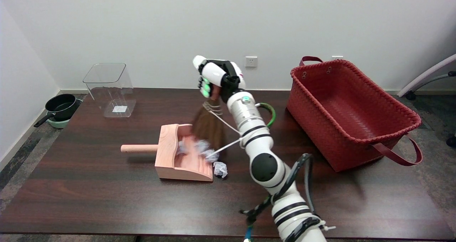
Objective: Sweep the paper ball into the dustpan.
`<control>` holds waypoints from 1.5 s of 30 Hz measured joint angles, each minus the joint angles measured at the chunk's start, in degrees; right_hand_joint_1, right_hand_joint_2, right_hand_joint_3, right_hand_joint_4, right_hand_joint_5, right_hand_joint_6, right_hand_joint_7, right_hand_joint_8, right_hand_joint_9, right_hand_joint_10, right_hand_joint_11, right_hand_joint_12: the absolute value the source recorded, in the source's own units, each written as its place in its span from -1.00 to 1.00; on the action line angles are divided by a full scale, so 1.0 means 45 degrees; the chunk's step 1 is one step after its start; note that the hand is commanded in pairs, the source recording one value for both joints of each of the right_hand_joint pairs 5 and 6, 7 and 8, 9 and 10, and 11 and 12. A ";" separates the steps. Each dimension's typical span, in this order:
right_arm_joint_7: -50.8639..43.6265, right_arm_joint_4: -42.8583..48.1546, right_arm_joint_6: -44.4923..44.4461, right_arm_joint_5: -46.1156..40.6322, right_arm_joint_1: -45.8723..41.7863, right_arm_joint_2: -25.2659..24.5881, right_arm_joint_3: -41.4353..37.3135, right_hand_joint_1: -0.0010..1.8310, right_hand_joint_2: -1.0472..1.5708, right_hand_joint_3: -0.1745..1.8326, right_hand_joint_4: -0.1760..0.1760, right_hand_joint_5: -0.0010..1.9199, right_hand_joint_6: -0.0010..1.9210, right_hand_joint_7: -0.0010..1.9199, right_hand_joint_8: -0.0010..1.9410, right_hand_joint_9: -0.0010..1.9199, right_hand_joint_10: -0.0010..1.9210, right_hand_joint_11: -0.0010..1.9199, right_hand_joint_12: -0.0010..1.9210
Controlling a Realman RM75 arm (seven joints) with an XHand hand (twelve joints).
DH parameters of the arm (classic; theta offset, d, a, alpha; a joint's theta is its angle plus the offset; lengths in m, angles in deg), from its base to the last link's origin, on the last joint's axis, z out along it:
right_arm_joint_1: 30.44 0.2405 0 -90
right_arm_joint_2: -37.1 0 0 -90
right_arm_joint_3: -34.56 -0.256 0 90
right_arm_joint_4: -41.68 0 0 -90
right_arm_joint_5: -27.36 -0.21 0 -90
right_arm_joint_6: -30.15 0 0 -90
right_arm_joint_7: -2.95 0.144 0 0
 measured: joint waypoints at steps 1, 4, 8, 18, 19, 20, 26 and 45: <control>0.0003 0.0044 0.0094 -0.0302 0.0000 -0.0083 0.0125 -0.12 1.00 0.58 0.00 1.00 1.00 1.00 0.98 1.00 1.00 1.00 1.00; 0.0013 0.0195 0.0426 -0.1267 0.0009 -0.0329 0.0600 -0.13 1.00 0.54 0.00 1.00 1.00 1.00 0.98 1.00 1.00 1.00 1.00; 0.0026 0.0306 0.0813 -0.2202 0.0043 -0.0563 0.1132 -0.13 1.00 0.51 0.00 1.00 1.00 1.00 0.98 1.00 1.00 1.00 1.00; 0.0003 -0.0054 0.1376 -0.3429 0.0038 -0.0840 0.1996 -0.06 1.00 0.42 0.00 1.00 1.00 1.00 0.98 1.00 1.00 1.00 1.00; -0.0005 -0.0133 0.1390 -0.3416 0.0027 -0.0854 0.2046 -0.04 1.00 0.44 0.00 1.00 1.00 1.00 0.98 1.00 1.00 1.00 1.00; -0.0011 -0.0213 0.1402 -0.3361 0.0015 -0.0863 0.2084 -0.04 1.00 0.46 0.00 1.00 1.00 1.00 0.98 1.00 1.00 1.00 1.00; -0.0052 -0.0932 0.1385 -0.1904 -0.0139 -0.0899 0.2251 0.06 1.00 0.52 0.00 1.00 1.00 1.00 0.98 1.00 1.00 1.00 1.00; -0.0088 -0.4507 0.0344 0.6401 -0.2372 -0.1072 0.0866 0.09 1.00 0.48 0.00 1.00 1.00 1.00 0.98 1.00 1.00 1.00 1.00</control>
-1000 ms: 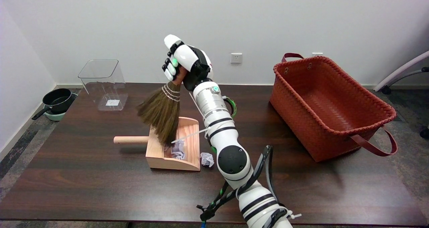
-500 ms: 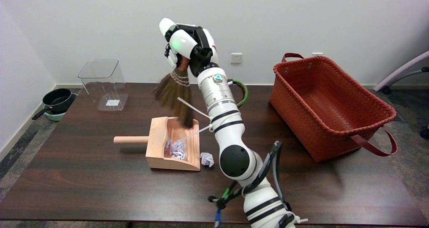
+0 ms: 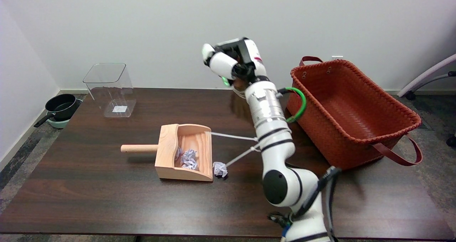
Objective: Sweep the paper ball into the dustpan.
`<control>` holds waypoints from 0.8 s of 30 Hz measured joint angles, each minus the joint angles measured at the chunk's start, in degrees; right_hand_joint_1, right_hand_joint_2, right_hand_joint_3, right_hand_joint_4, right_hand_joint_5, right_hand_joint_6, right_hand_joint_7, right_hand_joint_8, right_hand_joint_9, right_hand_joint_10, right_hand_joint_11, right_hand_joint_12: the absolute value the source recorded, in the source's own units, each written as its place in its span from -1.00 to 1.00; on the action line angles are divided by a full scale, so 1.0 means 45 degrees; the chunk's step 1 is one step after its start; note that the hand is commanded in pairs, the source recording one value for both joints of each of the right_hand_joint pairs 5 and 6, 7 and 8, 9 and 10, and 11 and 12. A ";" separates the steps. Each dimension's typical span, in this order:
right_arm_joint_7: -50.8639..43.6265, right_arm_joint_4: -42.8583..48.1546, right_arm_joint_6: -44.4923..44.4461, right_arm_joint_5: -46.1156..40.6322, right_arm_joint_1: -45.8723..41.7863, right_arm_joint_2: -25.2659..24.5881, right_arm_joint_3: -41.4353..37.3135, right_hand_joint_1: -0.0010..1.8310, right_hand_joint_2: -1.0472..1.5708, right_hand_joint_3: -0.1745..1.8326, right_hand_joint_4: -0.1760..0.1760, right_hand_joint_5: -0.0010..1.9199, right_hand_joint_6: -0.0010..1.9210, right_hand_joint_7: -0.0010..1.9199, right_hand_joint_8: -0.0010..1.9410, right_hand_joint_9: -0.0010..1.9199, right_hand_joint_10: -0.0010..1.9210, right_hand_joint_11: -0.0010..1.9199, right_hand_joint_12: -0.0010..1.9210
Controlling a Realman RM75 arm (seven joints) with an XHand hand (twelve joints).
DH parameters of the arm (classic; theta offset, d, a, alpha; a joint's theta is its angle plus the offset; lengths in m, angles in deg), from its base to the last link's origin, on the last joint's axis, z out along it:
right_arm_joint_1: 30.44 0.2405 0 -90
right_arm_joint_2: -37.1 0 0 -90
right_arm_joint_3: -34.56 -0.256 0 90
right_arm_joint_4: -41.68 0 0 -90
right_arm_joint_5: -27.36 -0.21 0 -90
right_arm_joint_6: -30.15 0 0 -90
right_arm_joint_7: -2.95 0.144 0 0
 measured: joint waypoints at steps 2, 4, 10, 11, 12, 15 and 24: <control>0.0004 -0.0219 -0.0124 0.0364 -0.0285 -0.0033 -0.0197 0.09 1.00 0.50 0.00 1.00 1.00 1.00 0.98 1.00 1.00 1.00 1.00; 0.0008 -0.0405 -0.0278 0.0595 -0.0543 -0.0066 -0.0371 0.08 1.00 0.51 0.00 1.00 1.00 1.00 0.98 1.00 1.00 1.00 1.00; 0.0024 -0.0780 -0.0851 0.0850 -0.1105 -0.0150 -0.0794 0.07 1.00 0.60 0.00 1.00 1.00 1.00 0.98 1.00 1.00 1.00 1.00; 0.0026 -0.0816 -0.0930 0.0817 -0.1170 -0.0160 -0.0856 0.07 1.00 0.60 0.00 1.00 1.00 1.00 0.98 1.00 1.00 1.00 1.00; 0.0029 -0.0848 -0.1005 0.0760 -0.1227 -0.0172 -0.0916 0.07 1.00 0.61 0.00 1.00 1.00 1.00 0.98 1.00 1.00 1.00 1.00; 0.0039 -0.0932 -0.1195 0.0503 -0.1336 -0.0206 -0.1111 0.06 1.00 0.64 0.00 1.00 1.00 1.00 0.98 1.00 1.00 1.00 1.00; 0.0055 -0.1052 -0.1485 -0.0610 -0.1069 -0.0272 -0.1958 0.02 1.00 0.73 0.00 1.00 1.00 1.00 0.98 1.00 1.00 1.00 1.00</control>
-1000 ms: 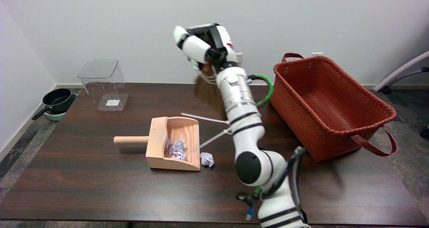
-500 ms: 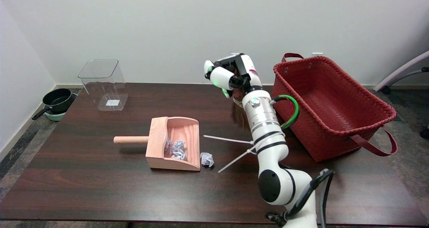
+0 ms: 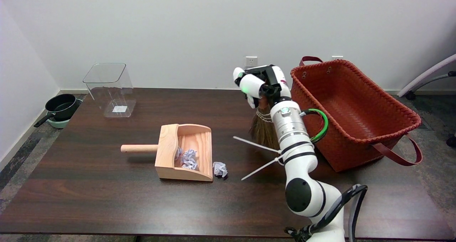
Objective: Sweep the paper ball into the dustpan.
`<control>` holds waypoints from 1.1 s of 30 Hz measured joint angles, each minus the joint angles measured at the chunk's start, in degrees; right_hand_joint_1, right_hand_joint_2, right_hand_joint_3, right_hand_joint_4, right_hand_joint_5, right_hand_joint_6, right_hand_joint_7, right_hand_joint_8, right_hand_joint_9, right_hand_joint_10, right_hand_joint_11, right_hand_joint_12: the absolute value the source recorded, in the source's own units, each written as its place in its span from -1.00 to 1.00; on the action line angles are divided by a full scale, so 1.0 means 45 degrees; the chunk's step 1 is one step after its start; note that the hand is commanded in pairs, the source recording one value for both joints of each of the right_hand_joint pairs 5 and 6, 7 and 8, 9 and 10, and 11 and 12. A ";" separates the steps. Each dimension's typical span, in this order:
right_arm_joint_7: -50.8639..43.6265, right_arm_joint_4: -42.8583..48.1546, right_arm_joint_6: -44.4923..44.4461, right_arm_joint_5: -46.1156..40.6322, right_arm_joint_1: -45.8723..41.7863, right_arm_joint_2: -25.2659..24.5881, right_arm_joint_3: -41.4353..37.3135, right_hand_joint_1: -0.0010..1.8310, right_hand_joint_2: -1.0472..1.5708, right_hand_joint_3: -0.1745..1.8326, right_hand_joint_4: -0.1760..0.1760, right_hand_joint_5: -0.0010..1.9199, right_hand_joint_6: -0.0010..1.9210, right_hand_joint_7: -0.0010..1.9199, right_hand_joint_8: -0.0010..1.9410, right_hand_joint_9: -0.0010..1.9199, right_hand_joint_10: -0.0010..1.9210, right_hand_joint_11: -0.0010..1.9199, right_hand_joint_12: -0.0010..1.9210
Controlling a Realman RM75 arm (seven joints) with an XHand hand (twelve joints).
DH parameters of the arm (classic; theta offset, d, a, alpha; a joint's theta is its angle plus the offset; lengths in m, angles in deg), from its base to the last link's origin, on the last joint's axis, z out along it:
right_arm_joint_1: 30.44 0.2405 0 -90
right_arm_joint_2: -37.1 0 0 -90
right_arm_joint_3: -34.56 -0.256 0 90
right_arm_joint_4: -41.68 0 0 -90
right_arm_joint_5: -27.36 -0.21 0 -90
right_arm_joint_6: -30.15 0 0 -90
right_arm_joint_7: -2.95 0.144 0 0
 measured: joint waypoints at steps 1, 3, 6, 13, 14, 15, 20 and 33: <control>0.0001 0.0000 -0.0011 -0.0159 0.0062 -0.0005 -0.0102 0.02 1.00 0.73 0.00 1.00 1.00 1.00 0.98 1.00 1.00 1.00 1.00; 0.0002 0.0013 -0.0011 -0.0502 0.0185 -0.0013 -0.0283 0.01 1.00 0.72 0.00 1.00 1.00 1.00 0.98 1.00 1.00 1.00 1.00; 0.0002 0.0139 0.0120 -0.1089 0.0394 -0.0024 -0.0532 0.01 1.00 0.70 0.00 1.00 1.00 1.00 0.98 1.00 1.00 1.00 1.00; -0.0024 0.0804 0.1144 -0.2462 0.1013 -0.0038 -0.1144 0.02 1.00 0.69 0.00 1.00 1.00 1.00 0.98 1.00 1.00 1.00 1.00; -0.0029 0.0908 0.1274 -0.2596 0.1110 -0.0039 -0.1234 0.01 1.00 0.69 0.00 1.00 1.00 1.00 0.98 1.00 1.00 1.00 1.00; -0.0033 0.1020 0.1412 -0.2735 0.1215 -0.0040 -0.1337 0.00 1.00 0.69 0.00 1.00 1.00 1.00 0.98 1.00 1.00 1.00 1.00; -0.0049 0.1528 0.1962 -0.3190 0.1668 -0.0044 -0.1900 -0.02 1.00 0.69 0.00 1.00 1.00 1.00 0.98 1.00 1.00 1.00 1.00; -0.0067 0.2535 0.3013 -0.3672 0.2222 -0.0053 -0.3107 -0.01 1.00 0.68 0.00 1.00 1.00 1.00 0.98 1.00 1.00 1.00 1.00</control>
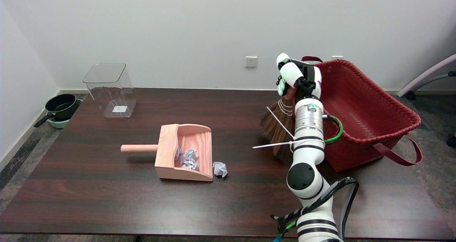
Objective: Sweep the paper ball into the dustpan.
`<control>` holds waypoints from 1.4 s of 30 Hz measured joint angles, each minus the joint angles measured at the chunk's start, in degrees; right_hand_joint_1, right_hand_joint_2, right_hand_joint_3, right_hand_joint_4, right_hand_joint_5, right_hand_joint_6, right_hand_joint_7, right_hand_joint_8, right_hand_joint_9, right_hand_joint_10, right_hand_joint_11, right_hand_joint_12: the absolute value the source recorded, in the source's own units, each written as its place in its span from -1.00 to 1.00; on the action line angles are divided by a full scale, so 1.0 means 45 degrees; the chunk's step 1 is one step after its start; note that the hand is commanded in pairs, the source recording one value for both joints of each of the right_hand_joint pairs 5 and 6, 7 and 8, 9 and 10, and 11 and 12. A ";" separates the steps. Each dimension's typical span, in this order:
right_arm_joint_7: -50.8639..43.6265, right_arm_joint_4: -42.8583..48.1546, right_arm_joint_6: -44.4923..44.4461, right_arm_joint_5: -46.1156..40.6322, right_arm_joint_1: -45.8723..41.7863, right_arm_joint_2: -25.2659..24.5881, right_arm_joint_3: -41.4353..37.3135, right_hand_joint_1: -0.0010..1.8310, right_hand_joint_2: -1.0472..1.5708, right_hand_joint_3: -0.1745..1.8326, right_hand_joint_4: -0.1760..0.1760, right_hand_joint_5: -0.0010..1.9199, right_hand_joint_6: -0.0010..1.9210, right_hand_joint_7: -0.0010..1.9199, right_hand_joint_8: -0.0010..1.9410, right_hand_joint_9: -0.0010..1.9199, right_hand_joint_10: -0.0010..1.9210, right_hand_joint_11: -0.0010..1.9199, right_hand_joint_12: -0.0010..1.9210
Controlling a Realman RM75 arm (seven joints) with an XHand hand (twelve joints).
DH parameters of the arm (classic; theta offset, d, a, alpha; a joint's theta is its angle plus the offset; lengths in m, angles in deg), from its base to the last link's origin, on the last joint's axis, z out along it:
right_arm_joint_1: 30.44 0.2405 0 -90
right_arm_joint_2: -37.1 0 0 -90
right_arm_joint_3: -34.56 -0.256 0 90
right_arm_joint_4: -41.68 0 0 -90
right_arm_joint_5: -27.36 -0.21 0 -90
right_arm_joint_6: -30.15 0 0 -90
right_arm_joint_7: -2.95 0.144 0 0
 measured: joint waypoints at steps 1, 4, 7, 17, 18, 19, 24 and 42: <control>0.0000 0.0068 0.0039 -0.0020 0.0000 -0.0002 -0.0042 -0.01 1.00 0.68 0.00 1.00 1.00 1.00 0.98 1.00 1.00 1.00 1.00; -0.0002 0.0307 0.0219 -0.0079 0.0012 0.0000 -0.0144 -0.02 1.00 0.69 0.00 1.00 1.00 1.00 0.98 1.00 1.00 1.00 1.00; -0.0005 0.0553 0.0432 -0.0129 0.0024 0.0020 -0.0176 -0.02 1.00 0.69 0.00 1.00 1.00 1.00 0.98 1.00 1.00 1.00 1.00; -0.0017 0.0898 0.1413 -0.0168 -0.0385 0.0240 0.0391 -0.05 1.00 0.64 0.00 1.00 1.00 1.00 0.98 1.00 1.00 1.00 1.00; -0.0020 0.0859 0.1499 -0.0165 -0.0508 0.0301 0.0536 -0.05 1.00 0.63 0.00 1.00 1.00 1.00 0.98 1.00 1.00 1.00 1.00; -0.0022 0.0808 0.1577 -0.0156 -0.0620 0.0368 0.0675 -0.04 1.00 0.61 0.00 1.00 1.00 1.00 0.98 1.00 1.00 1.00 1.00; -0.0034 0.0310 0.1902 0.0031 -0.1352 0.0870 0.1485 -0.02 1.00 0.59 0.00 1.00 1.00 1.00 0.98 1.00 1.00 1.00 1.00; -0.0057 -0.1034 0.2962 0.0485 -0.3323 0.0601 0.2745 -0.04 1.00 0.61 0.00 1.00 1.00 1.00 0.98 1.00 1.00 1.00 1.00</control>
